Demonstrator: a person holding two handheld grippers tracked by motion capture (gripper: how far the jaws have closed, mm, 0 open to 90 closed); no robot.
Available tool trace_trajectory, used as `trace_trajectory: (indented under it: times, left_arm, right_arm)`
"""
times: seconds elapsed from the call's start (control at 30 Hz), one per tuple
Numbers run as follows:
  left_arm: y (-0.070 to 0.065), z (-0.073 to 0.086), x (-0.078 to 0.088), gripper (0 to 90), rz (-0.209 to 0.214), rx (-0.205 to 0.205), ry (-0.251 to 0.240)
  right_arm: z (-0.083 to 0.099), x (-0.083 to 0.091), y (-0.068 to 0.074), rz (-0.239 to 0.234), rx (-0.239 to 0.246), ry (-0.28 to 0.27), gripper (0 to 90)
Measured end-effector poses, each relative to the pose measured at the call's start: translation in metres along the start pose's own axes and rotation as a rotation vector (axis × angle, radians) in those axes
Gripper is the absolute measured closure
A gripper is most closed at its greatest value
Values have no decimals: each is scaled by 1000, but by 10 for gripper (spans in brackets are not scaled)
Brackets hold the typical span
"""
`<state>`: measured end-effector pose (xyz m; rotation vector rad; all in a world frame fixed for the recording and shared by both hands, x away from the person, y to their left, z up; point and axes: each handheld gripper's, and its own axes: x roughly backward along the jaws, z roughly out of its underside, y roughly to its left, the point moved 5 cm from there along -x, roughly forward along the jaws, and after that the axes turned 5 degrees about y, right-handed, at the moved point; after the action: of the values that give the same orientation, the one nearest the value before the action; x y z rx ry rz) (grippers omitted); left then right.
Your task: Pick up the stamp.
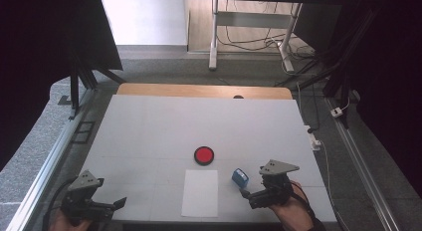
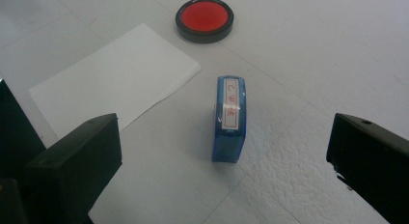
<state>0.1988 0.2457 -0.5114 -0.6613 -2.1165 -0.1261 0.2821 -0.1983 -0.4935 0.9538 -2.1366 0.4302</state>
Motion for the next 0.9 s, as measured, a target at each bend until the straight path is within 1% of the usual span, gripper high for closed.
trace_trajectory:
  times: [0.03,0.1,0.2,0.3,0.43,0.5,0.6,0.8,0.9]
  left_arm:
    - [0,0,0,0,0,0,0]
    - [0,0,0,0,1,0,0]
    - [0,0,0,0,1,0,0]
    - [0,0,0,0,2,0,1]
    - [0,0,0,0,3,0,0]
    - [0,0,0,0,3,0,0]
    - [0,0,0,0,3,1,0]
    - [0,0,0,0,4,0,1]
    - [0,0,0,0,5,0,1]
  right_arm:
    - [0,-2,0,0,3,8,0]
    - [0,-6,-1,3,-8,24,0]
    - [-1,-12,-1,7,-13,37,0]
    - [-3,-16,-1,18,-5,53,0]
    - [-6,-22,-2,13,-13,66,0]
    - [-7,-26,-3,21,-4,79,0]
    - [-8,-32,-4,21,3,99,0]
    - [-8,-43,-7,34,5,132,0]
    - [-9,-47,-8,45,14,146,0]
